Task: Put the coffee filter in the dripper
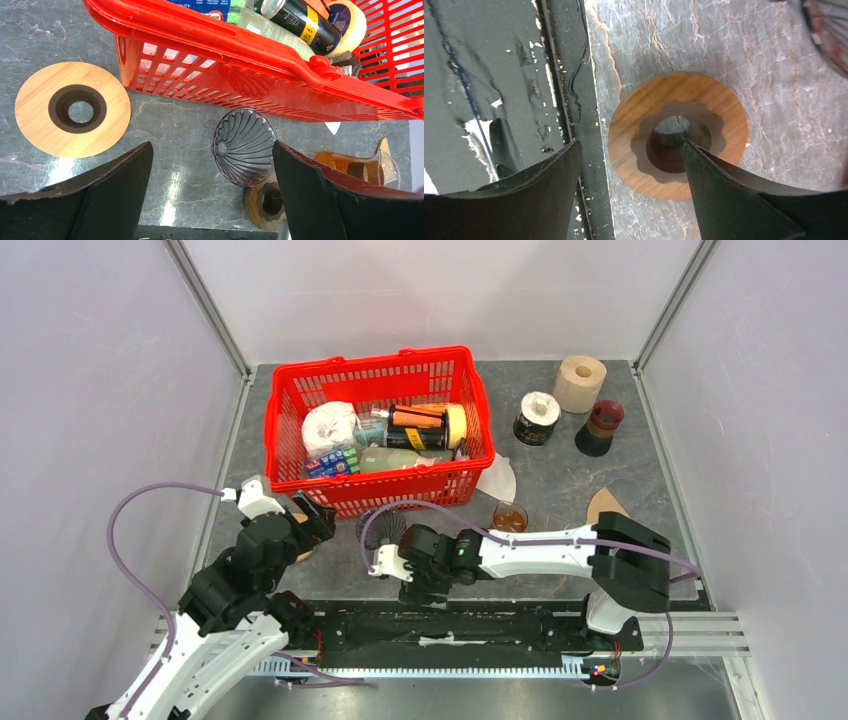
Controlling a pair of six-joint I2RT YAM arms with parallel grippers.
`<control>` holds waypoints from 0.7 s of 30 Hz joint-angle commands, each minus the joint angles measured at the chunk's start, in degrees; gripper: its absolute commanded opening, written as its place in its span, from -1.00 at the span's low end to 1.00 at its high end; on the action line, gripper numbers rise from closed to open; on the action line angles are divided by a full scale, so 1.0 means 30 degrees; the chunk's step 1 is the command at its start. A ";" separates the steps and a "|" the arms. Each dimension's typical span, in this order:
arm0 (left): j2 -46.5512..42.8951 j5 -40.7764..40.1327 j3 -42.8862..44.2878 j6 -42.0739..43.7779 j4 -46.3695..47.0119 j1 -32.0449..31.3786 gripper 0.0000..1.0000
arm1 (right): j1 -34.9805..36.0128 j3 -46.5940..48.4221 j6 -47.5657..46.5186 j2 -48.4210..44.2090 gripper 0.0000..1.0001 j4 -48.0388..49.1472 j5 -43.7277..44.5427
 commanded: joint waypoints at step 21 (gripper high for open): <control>-0.0533 -0.0210 -0.0321 -0.0725 0.0440 0.0099 0.90 | 0.0067 -0.0113 0.2751 -0.1627 -0.69 0.1632 0.2241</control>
